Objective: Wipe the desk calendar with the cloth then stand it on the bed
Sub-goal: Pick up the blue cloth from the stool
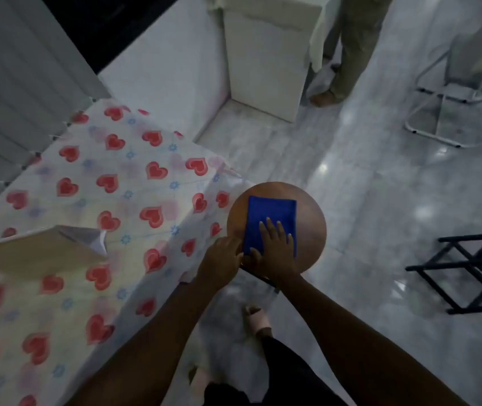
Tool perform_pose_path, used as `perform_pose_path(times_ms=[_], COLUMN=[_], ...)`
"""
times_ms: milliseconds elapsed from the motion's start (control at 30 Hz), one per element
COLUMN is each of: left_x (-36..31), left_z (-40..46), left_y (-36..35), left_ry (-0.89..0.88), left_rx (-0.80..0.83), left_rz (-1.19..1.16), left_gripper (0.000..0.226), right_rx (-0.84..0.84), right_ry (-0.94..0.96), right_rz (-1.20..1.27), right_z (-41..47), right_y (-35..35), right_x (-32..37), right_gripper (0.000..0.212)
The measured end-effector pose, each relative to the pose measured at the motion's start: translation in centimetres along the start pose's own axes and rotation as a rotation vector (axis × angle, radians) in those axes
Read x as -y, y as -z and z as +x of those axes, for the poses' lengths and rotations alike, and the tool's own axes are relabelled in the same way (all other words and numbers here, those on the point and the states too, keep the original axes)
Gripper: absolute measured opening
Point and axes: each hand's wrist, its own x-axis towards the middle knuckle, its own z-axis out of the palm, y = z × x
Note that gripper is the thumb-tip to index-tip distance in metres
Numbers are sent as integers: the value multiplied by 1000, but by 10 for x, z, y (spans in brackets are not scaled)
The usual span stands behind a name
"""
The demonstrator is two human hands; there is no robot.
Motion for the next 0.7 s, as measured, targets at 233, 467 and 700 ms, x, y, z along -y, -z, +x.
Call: perform_pose_path(times_ms=[233, 467, 700], left_x=[3, 14, 23], left_z=[37, 41, 38], left_y=[-3, -21, -24], left_ry=[68, 112, 152], left_rx=[4, 20, 44], left_rz=[-91, -99, -87], left_gripper=[22, 35, 40], right_rx=[-8, 38, 19], right_ry=[-75, -139, -8], right_rz=[16, -87, -81], right_z=[43, 59, 59], right_y=[-5, -14, 6], right_x=[-6, -9, -9], right_gripper=[83, 67, 57])
